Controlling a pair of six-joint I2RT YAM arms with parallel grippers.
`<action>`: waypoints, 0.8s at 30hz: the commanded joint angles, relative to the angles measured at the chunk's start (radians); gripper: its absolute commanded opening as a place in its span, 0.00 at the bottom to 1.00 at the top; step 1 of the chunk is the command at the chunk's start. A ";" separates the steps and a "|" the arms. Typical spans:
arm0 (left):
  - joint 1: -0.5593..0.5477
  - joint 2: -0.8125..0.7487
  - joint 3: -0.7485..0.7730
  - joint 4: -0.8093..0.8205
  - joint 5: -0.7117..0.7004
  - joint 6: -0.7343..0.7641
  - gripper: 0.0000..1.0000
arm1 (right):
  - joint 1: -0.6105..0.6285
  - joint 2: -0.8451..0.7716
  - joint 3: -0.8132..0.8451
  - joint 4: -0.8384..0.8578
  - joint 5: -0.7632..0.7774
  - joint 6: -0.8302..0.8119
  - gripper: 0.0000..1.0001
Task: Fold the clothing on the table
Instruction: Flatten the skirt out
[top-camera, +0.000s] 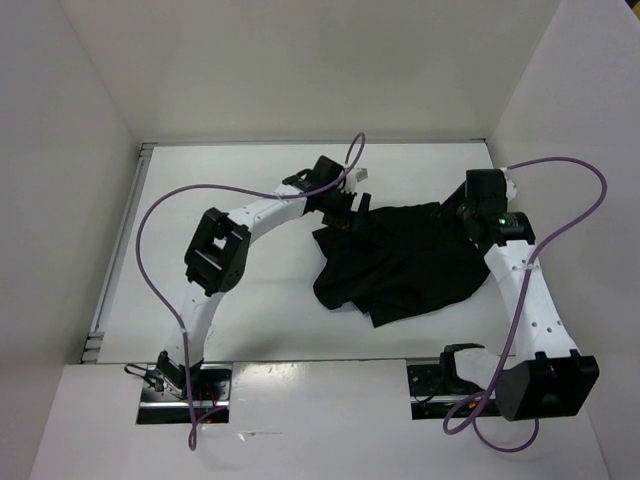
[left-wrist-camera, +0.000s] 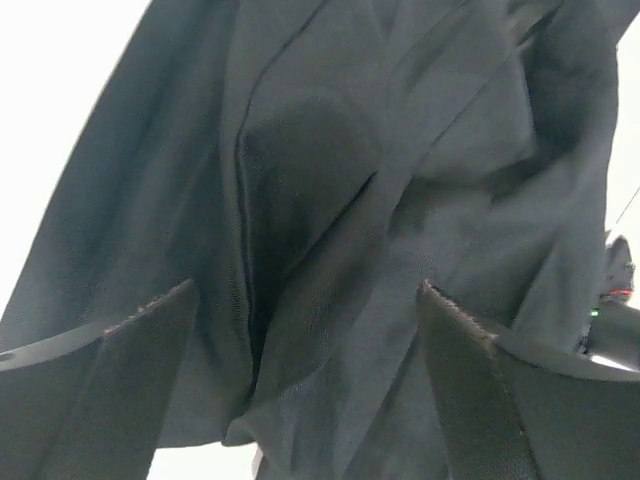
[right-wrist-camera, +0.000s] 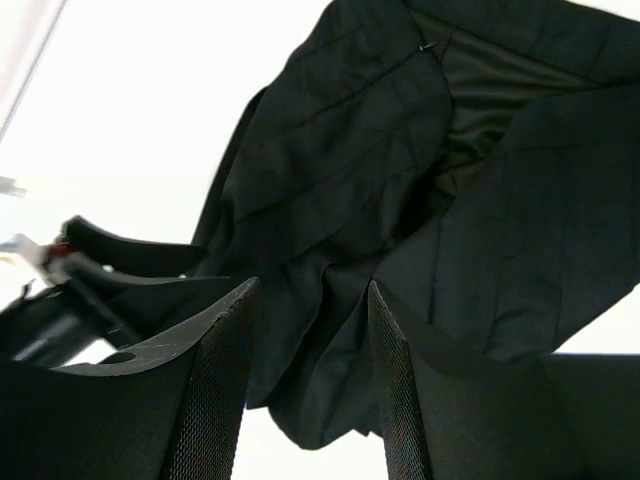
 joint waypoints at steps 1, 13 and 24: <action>-0.012 0.015 -0.016 0.035 -0.048 0.005 0.94 | 0.006 -0.033 -0.009 0.042 0.003 -0.009 0.53; 0.077 -0.358 -0.407 -0.017 -0.144 -0.026 0.00 | 0.006 -0.043 -0.029 0.061 -0.028 -0.018 0.53; 0.054 -0.774 -0.633 -0.309 -0.118 -0.073 0.78 | 0.026 0.074 -0.043 0.133 -0.101 -0.058 0.53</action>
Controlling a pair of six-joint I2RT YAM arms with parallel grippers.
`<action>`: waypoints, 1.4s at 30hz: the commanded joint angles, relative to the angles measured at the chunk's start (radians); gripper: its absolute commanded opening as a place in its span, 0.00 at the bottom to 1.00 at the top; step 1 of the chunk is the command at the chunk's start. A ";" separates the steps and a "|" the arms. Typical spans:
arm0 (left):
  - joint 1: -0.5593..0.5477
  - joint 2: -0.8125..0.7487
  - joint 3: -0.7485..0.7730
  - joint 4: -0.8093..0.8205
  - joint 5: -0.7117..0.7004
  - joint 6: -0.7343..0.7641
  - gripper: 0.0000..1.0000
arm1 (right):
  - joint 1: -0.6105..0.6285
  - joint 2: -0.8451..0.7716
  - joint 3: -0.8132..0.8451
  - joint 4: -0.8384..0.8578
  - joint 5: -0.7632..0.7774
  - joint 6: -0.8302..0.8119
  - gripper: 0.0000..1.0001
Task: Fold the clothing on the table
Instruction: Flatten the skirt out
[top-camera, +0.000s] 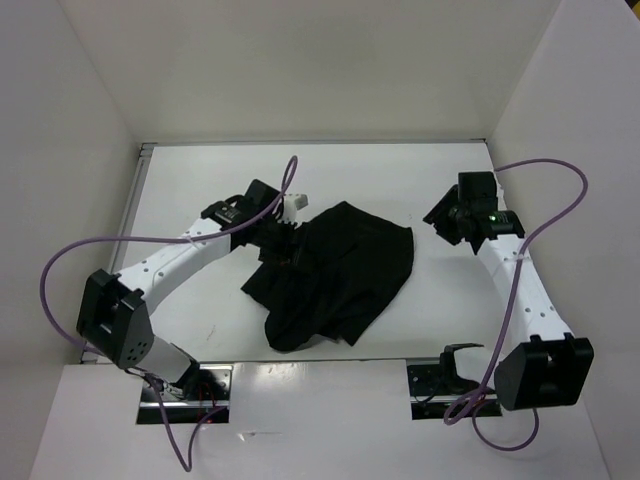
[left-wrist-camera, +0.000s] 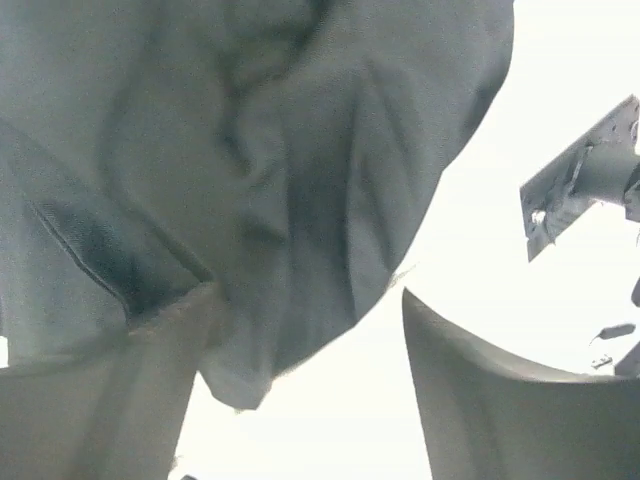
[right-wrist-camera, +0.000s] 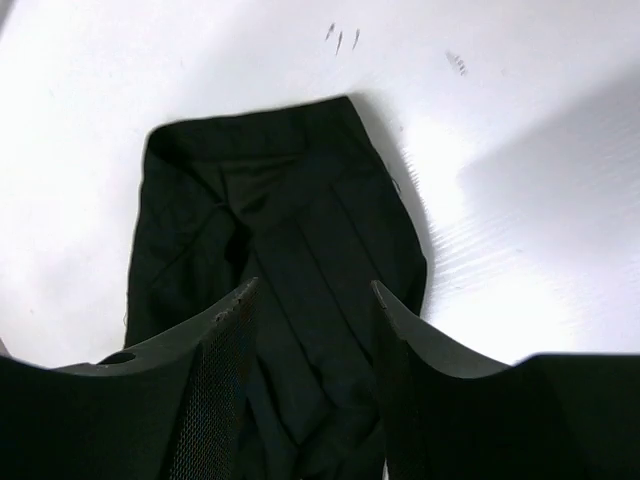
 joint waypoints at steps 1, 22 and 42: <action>-0.008 -0.036 0.047 -0.075 -0.040 -0.048 0.87 | 0.035 0.058 0.027 0.072 -0.056 -0.036 0.53; -0.059 0.500 0.448 0.277 -0.289 0.629 0.70 | 0.166 0.148 0.111 -0.027 -0.035 -0.085 0.54; -0.091 0.683 0.452 0.290 -0.290 0.640 0.50 | 0.166 0.176 0.130 -0.054 -0.024 -0.085 0.54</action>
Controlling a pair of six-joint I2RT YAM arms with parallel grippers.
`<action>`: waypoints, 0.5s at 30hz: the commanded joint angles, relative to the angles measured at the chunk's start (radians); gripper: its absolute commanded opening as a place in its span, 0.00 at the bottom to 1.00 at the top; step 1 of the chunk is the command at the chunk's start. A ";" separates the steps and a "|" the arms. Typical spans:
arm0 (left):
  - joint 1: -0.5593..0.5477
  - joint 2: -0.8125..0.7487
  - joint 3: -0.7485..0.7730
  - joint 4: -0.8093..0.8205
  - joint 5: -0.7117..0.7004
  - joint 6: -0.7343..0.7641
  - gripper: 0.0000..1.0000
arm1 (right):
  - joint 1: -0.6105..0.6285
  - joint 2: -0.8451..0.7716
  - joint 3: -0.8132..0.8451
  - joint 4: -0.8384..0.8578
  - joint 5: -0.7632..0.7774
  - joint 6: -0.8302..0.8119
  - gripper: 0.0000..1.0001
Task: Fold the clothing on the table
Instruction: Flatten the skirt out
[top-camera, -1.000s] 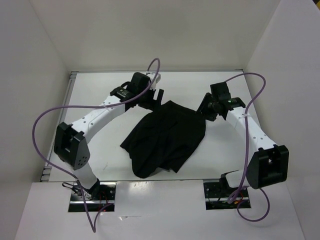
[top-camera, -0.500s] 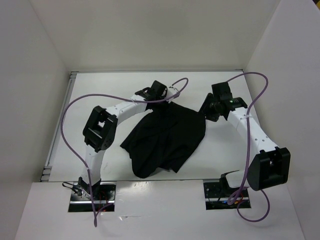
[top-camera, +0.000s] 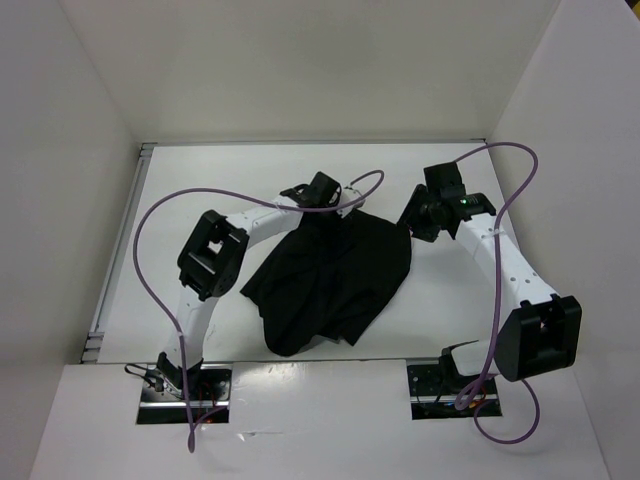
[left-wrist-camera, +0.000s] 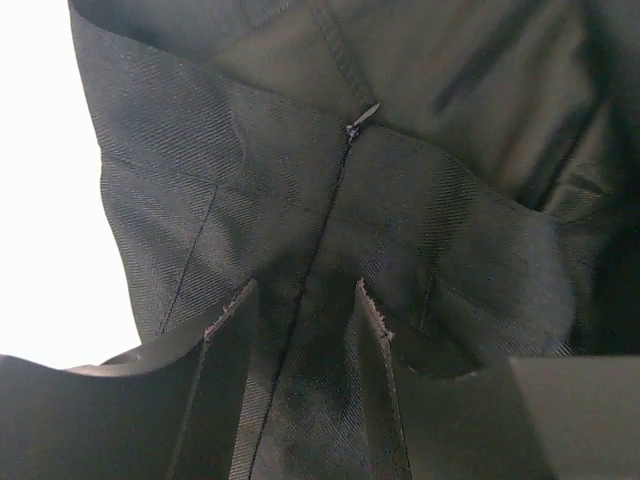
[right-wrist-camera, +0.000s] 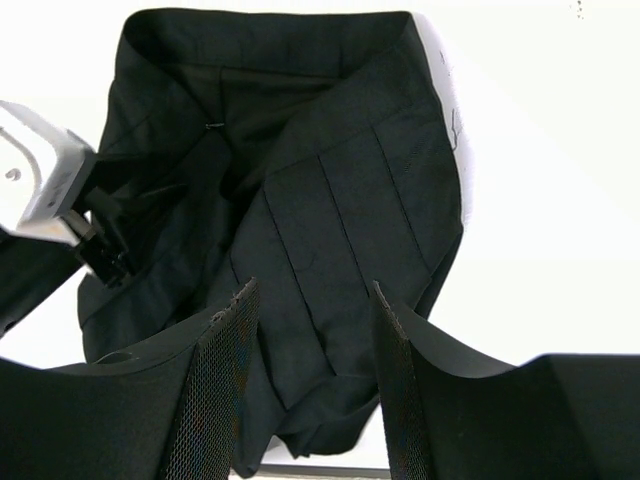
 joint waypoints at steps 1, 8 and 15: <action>0.003 0.031 0.004 0.034 -0.004 0.033 0.50 | 0.002 -0.006 0.045 -0.022 0.016 -0.005 0.54; 0.003 0.059 0.004 0.042 -0.021 0.013 0.30 | 0.002 -0.006 0.045 -0.022 0.016 -0.005 0.54; 0.003 -0.004 0.036 -0.007 0.005 0.004 0.00 | 0.002 -0.006 0.036 -0.013 0.016 -0.005 0.54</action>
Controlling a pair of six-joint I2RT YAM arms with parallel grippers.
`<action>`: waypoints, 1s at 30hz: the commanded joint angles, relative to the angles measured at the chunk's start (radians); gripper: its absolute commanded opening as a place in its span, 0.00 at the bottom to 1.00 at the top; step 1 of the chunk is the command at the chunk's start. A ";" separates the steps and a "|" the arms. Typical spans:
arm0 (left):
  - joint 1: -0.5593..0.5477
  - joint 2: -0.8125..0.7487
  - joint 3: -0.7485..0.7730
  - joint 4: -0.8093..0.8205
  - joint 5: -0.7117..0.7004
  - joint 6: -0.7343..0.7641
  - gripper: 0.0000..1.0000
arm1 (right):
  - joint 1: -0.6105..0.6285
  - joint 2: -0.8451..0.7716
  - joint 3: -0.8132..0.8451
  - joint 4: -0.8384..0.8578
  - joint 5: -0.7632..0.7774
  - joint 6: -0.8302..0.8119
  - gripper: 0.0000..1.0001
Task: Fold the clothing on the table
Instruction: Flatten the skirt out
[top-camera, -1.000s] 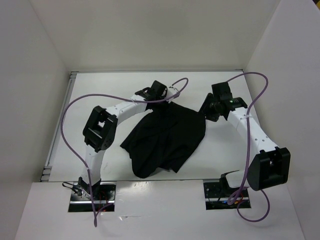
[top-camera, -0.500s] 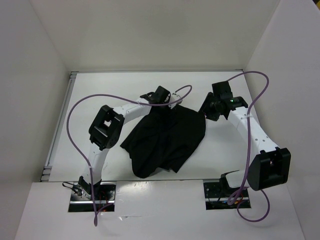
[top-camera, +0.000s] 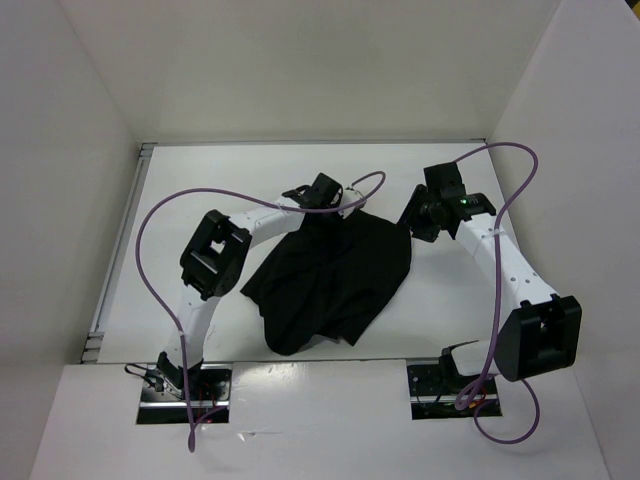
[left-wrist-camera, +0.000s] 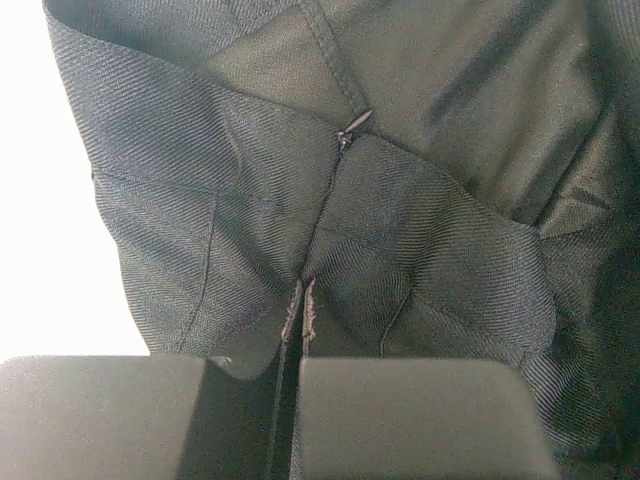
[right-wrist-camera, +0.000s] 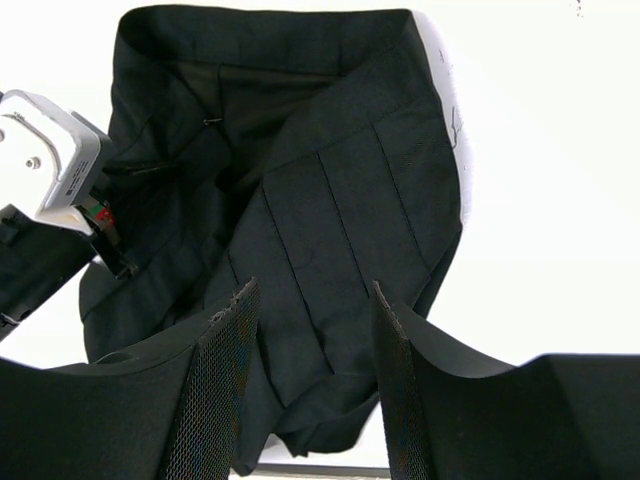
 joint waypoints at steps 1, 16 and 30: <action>0.002 -0.066 0.034 -0.049 0.021 0.010 0.00 | 0.002 -0.006 0.027 0.000 0.016 -0.005 0.54; 0.056 -0.396 0.008 -0.102 0.260 -0.101 0.00 | -0.018 0.017 0.019 0.105 0.006 -0.047 0.56; 0.488 -0.217 -0.132 0.314 0.492 -0.743 0.00 | -0.037 0.103 0.044 0.169 0.008 -0.087 0.56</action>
